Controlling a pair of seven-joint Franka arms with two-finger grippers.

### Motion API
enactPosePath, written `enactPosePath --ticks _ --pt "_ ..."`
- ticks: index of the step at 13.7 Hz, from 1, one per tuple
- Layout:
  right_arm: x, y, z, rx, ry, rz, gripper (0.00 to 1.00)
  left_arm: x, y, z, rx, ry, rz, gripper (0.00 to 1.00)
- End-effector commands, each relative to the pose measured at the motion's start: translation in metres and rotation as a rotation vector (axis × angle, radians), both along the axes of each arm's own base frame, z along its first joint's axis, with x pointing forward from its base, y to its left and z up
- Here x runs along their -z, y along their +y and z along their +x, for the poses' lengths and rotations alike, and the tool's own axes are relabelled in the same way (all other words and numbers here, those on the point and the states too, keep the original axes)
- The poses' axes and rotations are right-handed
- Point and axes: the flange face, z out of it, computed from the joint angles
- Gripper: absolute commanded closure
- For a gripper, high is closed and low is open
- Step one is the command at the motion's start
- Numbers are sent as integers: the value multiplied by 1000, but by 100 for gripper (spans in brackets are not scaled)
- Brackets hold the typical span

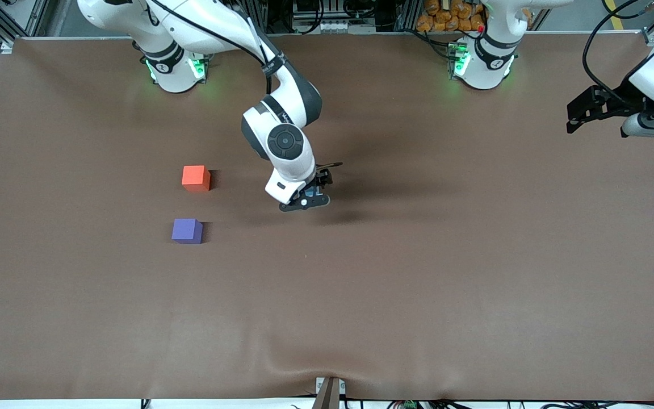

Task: Place blue block between orange and purple blocks
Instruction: 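Lower the right gripper over the blue cube and close on it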

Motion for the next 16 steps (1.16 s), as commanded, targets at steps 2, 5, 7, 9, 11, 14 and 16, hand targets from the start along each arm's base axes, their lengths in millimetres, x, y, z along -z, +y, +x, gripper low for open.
enactPosePath --ticks 2,5,7,9,11,14,16 --pt "13 9 -12 3 -24 -3 0 -25 3 -3 -27 -32 -12 0" --pt "35 12 -24 9 -48 4 0 -16 1 3 -23 -14 -18 0" --pt "39 8 -24 0 -49 -7 0 -11 2 6 -24 -4 -10 0" --pt "38 9 -24 -11 -57 -11 14 -4 4 10 -29 8 -6 0" --pt "34 10 -24 -24 -65 -18 67 -5 18 11 -51 7 -14 0" --pt "29 11 -21 -31 -73 -15 100 -6 28 11 -67 5 -31 0" --pt "13 9 -18 -30 -80 -5 100 -4 28 12 -59 10 -32 0"
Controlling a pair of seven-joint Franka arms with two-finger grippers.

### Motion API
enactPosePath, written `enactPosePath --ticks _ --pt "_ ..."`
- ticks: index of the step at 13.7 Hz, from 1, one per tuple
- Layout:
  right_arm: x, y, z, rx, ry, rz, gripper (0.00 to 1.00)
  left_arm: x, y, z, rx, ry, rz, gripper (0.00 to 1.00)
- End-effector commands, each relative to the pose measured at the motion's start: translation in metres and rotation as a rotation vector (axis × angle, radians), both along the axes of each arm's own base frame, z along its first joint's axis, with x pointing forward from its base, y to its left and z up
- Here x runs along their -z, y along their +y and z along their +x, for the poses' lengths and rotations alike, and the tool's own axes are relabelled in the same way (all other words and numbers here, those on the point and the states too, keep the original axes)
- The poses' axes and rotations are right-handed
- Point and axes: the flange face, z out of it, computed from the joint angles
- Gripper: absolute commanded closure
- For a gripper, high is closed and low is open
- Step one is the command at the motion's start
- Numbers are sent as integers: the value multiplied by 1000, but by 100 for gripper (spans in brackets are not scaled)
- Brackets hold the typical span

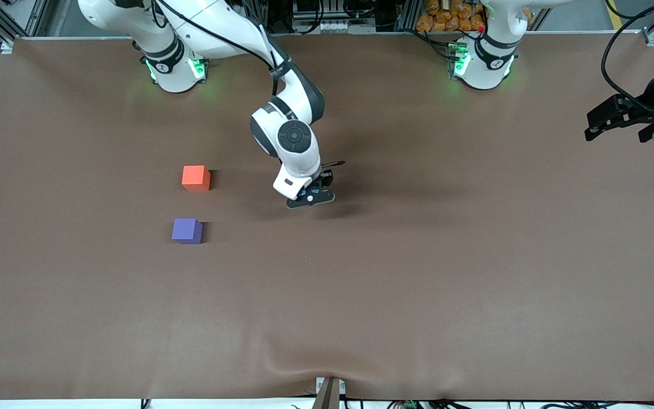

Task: Place blue block between orange and purple blocks
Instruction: 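Carry the blue cube with the right gripper toward the orange and purple cubes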

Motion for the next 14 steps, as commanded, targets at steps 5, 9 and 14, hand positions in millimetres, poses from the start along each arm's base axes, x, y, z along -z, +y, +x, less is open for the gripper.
enactPosePath --ticks 5,9,14 --pt "-110 -42 40 63 4 -37 100 1 -3 2 12 18 -9 0" --pt "-169 -94 60 145 18 -65 100 2 -8 1 21 21 -9 0" --pt "-195 -167 80 256 68 -103 100 5 -10 3 54 27 -9 0"
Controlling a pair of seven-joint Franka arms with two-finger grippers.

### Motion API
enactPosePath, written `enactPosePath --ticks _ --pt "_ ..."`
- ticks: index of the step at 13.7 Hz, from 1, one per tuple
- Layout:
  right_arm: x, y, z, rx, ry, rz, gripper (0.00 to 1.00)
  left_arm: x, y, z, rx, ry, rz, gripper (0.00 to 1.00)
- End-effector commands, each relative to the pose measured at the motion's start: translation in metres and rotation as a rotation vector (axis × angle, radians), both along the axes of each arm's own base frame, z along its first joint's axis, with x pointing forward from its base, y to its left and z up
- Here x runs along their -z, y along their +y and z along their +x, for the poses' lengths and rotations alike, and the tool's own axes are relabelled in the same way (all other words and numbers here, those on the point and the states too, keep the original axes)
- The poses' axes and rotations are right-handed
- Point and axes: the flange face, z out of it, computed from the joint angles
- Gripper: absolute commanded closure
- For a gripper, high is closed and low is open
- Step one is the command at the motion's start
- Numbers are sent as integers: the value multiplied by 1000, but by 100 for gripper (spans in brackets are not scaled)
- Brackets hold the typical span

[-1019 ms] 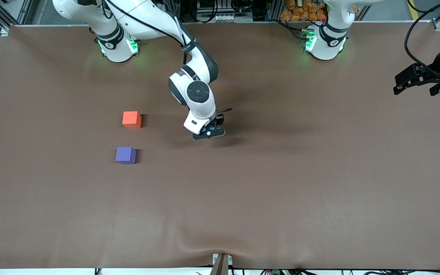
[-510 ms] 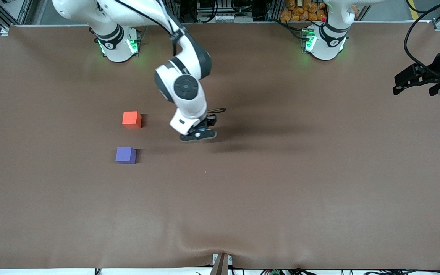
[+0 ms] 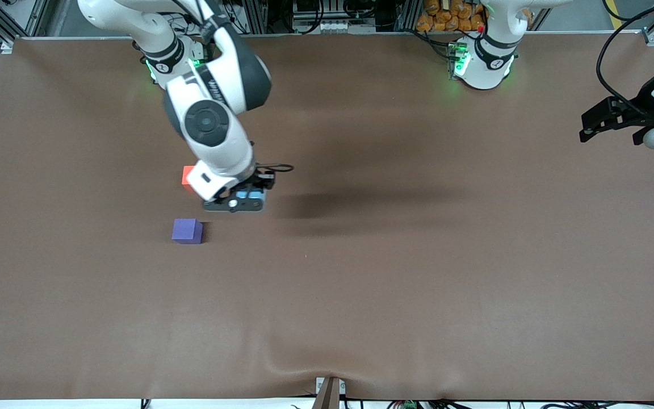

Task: Place blue block between orange and purple blocks
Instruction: 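Carry the blue cube with the right gripper toward the orange and purple cubes, then lower and align the blue cube into the gap between orange and purple cubes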

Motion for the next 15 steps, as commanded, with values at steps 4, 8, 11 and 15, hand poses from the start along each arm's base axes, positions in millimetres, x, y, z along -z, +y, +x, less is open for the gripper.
enactPosePath --ticks 4,8,11,15 --pt "21 -90 16 -41 61 -7 100 1 -3 1 22 15 -9 0" --pt "45 -146 -5 -75 24 49 100 1 -3 1 21 15 -8 0" --pt "69 -179 -21 -94 12 68 100 3 -4 2 25 20 -9 0" --pt "84 -205 -22 -68 30 71 100 4 -3 3 23 21 -8 0"
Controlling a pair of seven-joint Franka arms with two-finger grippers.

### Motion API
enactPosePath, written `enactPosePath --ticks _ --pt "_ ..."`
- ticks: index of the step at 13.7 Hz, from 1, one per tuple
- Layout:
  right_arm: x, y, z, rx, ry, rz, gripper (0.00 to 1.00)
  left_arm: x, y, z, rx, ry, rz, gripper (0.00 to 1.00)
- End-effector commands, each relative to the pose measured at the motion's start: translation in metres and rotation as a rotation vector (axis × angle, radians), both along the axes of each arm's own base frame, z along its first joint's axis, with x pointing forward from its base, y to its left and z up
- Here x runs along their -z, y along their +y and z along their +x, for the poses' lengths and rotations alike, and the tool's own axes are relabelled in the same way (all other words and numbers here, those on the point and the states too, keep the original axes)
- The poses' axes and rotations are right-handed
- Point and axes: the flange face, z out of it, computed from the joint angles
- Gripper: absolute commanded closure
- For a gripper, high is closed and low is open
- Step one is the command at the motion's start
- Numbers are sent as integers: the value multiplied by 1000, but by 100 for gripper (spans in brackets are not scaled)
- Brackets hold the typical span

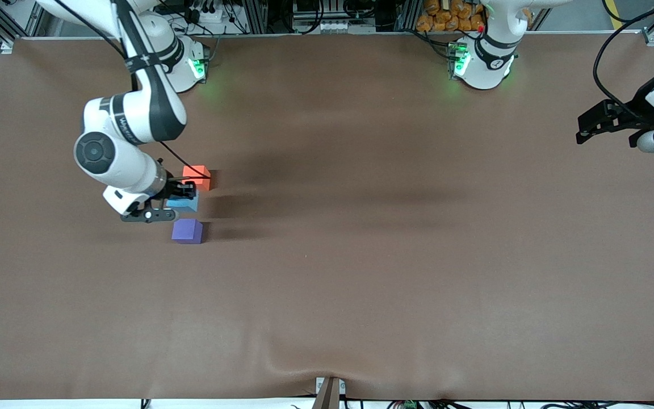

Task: Place blue block between orange and purple blocks
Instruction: 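Lower and align the blue cube into the gap between orange and purple cubes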

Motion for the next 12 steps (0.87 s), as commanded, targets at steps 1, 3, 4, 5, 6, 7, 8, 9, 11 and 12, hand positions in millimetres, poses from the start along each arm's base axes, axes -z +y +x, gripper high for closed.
enactPosePath --ticks 1,3,4,5,6,7,8,9,11,12 --pt "-2 -4 -9 -7 -12 17 100 -2 0 0 17 9 -8 0" --pt "1 -6 -9 -4 -8 15 100 -1 -1 0 19 12 -8 0" --pt "3 -6 -8 -5 -9 14 100 -1 -1 0 19 12 -8 0" --pt "8 -7 -9 -4 -8 11 100 0 -1 1 17 14 -8 0" --pt "15 -7 -12 -4 -16 10 100 2 -2 2 19 17 -8 0" --pt "23 -10 -16 -1 -26 9 100 2 -2 2 19 17 -8 0" --pt "28 -12 -19 0 -29 8 100 2 -2 2 20 17 -8 0" --pt "30 -15 -19 5 -28 7 100 2 -2 2 20 17 -8 0" --pt "34 -14 -18 5 -29 4 100 2 -2 2 20 17 -8 0" --pt "37 -15 -18 6 -25 1 100 2 -2 2 19 17 -8 0"
